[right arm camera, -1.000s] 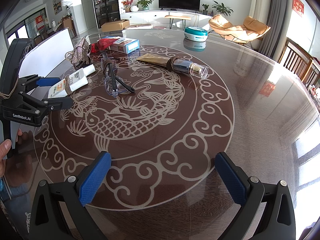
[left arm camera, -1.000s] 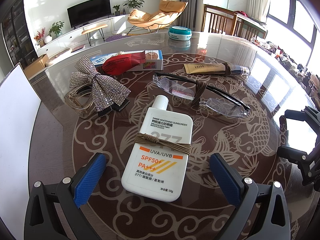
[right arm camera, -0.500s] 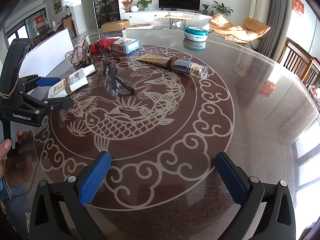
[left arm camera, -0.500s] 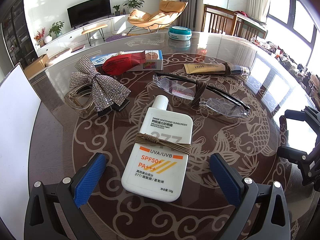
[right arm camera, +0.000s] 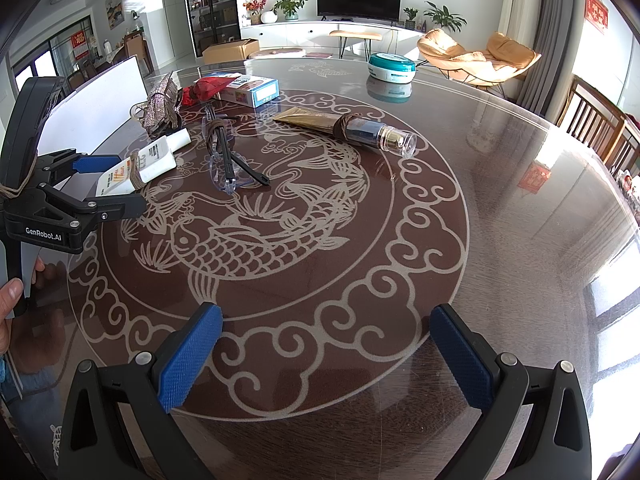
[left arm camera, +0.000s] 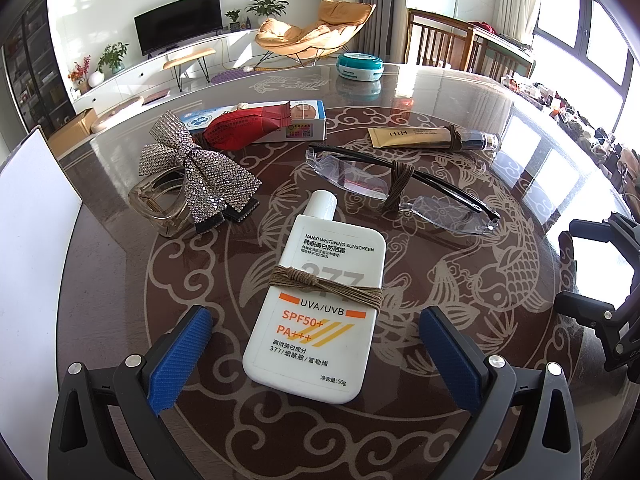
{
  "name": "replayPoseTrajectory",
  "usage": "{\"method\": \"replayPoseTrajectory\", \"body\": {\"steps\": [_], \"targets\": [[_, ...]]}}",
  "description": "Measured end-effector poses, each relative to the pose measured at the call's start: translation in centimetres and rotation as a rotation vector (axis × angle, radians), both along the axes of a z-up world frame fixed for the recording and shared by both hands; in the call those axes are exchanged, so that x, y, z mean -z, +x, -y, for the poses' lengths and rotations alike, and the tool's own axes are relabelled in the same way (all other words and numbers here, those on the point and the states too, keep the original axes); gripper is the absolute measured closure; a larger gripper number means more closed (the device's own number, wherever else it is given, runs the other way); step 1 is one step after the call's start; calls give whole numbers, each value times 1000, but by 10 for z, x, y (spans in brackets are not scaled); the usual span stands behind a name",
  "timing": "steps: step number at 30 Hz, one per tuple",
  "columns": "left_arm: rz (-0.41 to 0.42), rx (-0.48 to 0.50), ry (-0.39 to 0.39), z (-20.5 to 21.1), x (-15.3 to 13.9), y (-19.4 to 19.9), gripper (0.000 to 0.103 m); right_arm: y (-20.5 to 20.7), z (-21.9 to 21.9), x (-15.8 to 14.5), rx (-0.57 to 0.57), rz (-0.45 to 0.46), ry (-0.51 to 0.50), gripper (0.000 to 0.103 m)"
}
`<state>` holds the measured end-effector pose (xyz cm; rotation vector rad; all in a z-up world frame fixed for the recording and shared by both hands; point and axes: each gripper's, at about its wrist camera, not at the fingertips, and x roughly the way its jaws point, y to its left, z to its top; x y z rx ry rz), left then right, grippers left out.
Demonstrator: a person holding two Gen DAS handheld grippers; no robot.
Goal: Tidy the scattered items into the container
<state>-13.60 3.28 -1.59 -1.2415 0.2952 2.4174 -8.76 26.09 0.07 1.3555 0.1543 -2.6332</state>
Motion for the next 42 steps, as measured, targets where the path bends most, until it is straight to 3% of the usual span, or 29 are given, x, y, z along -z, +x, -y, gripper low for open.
{"method": "replayPoseTrajectory", "body": {"steps": [42], "targets": [[-1, -37, -2, -1, 0, -2, 0, 0, 0, 0, 0, 0, 0, 0]]}}
